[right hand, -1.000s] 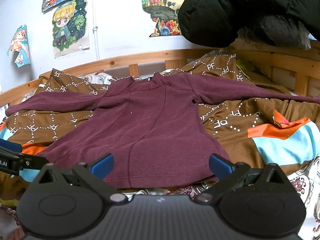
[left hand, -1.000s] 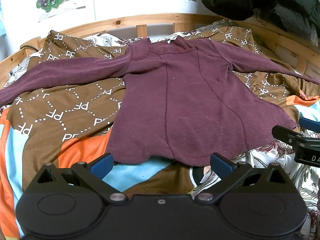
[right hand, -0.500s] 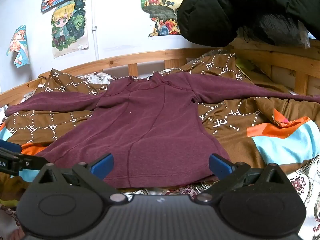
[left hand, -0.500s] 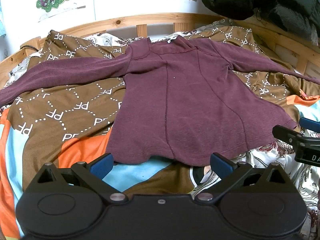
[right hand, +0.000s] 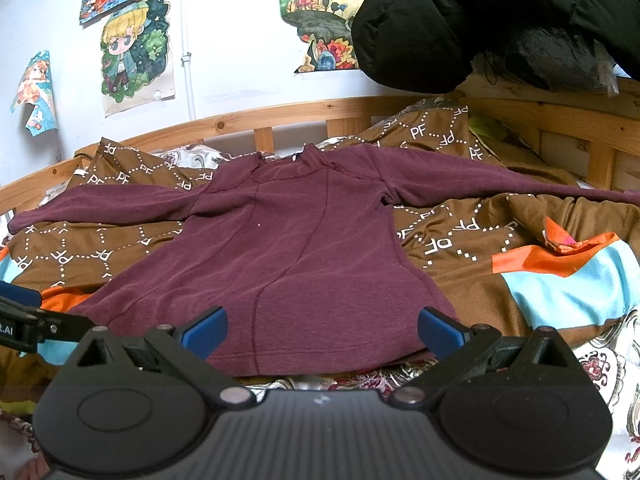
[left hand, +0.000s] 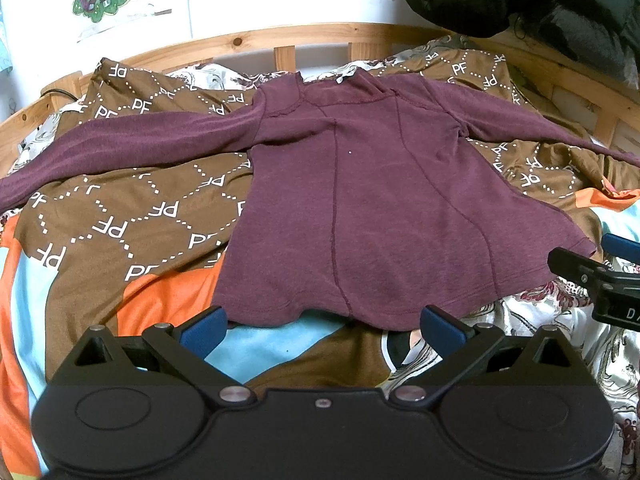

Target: Fold small clothes

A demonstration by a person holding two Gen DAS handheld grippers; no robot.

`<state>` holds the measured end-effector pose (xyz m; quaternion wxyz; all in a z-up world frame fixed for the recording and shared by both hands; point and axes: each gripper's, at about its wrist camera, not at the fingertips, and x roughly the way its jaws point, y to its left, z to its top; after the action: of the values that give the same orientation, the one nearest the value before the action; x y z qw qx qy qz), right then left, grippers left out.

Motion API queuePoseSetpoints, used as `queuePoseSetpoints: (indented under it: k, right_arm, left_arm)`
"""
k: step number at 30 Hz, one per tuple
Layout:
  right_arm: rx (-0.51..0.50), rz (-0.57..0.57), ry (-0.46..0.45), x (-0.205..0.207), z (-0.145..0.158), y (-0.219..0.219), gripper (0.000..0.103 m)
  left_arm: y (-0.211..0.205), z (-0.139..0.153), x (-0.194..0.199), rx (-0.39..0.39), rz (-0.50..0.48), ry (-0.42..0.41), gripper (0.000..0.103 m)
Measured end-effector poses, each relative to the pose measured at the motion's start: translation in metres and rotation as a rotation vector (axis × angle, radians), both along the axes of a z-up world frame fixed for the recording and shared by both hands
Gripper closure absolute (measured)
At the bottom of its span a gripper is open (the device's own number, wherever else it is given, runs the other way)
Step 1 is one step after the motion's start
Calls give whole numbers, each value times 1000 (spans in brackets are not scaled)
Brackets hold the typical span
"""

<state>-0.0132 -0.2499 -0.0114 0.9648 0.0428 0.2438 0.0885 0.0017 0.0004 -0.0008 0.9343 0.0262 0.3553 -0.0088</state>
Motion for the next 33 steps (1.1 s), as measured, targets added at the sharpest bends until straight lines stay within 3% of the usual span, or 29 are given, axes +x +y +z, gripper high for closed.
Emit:
queuePoseSetpoints:
  k: [6,10,15,24,29,33]
  right_arm:
    - [-22,-52,-14,12,5,-1,0]
    - [52,-106,-4,45,24,-24,0]
    - [109,-174,-11,88,42,-77,0]
    - [168,-605,9,136,35,-203,0]
    - [165,-798,42,150,24,-250,2]
    - [241,-883,65,164,15,-285,12]
  left_arm:
    - [-1,7,16,73,34,52,1]
    - [2,28,53,111,66,103,1]
    - [7,48,111,57,142,114,1]
    - [4,20,193,-120,172,109,1]
    - [-7,-7,225,-124,141,121,1]
    - [-11,-19,231,-107,118,155,1]
